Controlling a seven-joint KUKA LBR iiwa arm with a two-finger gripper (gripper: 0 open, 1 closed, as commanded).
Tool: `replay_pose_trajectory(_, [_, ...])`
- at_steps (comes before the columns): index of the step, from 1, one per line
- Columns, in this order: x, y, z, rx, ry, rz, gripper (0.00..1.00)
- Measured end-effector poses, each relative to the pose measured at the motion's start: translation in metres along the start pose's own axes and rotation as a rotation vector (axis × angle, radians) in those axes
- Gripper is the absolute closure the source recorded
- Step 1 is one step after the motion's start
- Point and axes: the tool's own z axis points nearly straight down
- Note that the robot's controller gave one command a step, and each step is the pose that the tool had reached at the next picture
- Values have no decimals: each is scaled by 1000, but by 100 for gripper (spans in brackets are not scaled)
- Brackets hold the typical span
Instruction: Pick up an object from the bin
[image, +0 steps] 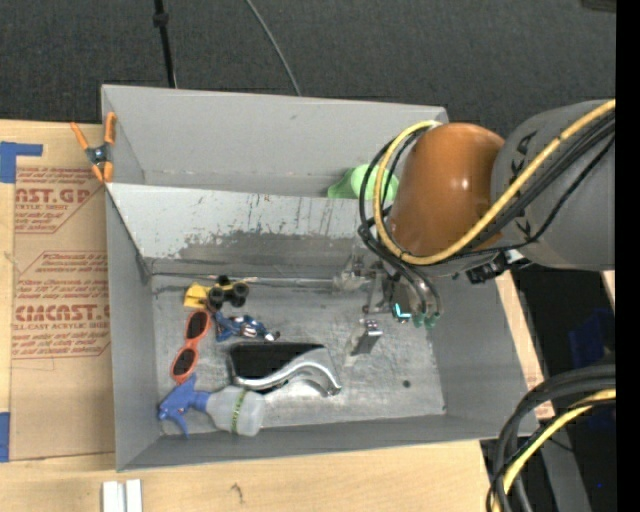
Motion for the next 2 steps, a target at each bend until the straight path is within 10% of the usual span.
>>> replay_pose_trajectory(2, [-1,1,-2,0,-11,-1,0])
